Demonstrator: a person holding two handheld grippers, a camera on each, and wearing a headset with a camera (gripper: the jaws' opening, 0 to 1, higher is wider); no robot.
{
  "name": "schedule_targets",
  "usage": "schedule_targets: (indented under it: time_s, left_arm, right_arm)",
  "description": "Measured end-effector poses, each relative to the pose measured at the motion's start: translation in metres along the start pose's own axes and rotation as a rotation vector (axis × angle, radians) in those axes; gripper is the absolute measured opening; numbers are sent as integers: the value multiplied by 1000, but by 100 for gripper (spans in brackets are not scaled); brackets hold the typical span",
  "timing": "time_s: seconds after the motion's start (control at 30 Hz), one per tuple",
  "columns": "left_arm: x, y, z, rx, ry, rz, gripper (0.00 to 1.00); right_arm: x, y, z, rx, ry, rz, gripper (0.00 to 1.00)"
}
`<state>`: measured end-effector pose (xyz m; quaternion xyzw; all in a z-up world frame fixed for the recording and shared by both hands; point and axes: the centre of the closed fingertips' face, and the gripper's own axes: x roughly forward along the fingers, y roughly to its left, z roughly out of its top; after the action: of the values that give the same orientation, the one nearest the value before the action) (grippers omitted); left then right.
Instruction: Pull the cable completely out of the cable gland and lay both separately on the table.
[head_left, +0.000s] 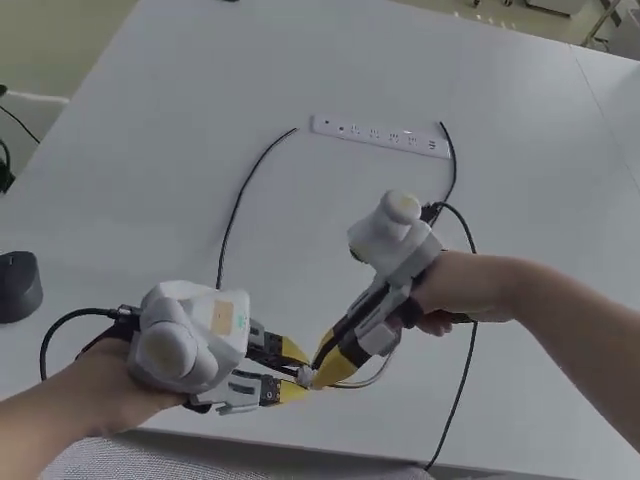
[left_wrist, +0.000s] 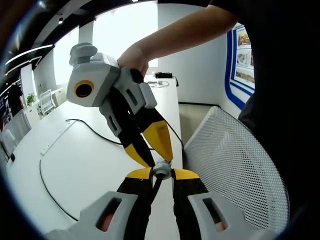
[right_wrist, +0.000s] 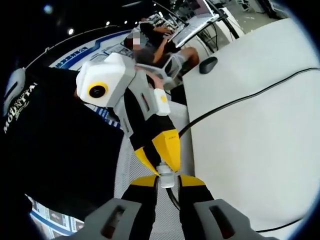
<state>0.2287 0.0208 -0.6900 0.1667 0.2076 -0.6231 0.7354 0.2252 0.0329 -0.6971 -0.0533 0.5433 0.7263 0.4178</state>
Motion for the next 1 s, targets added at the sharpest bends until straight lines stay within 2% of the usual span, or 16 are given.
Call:
schedule_targets:
  time_s: [0.1,0.4,0.53,0.8,1.0]
  left_arm:
    - [1,0,1,2,0,-1,15]
    - [4,-4,2,2,-4,-15,15]
    - [5,-4,3,5,-4,-20,15]
    - [5,-1,0,-4,7,-15,15]
    - [3,1,0,-16,-3,-14,15]
  right_arm:
    - [1,3,0,11,3,33,10]
    - [1,5,-6,5,36,67,9]
    - [0,7,-8,6,32,90,10]
    - [1,3,-9,-42,48,65,7]
    - [0,1,-7,-20,49,53,7]
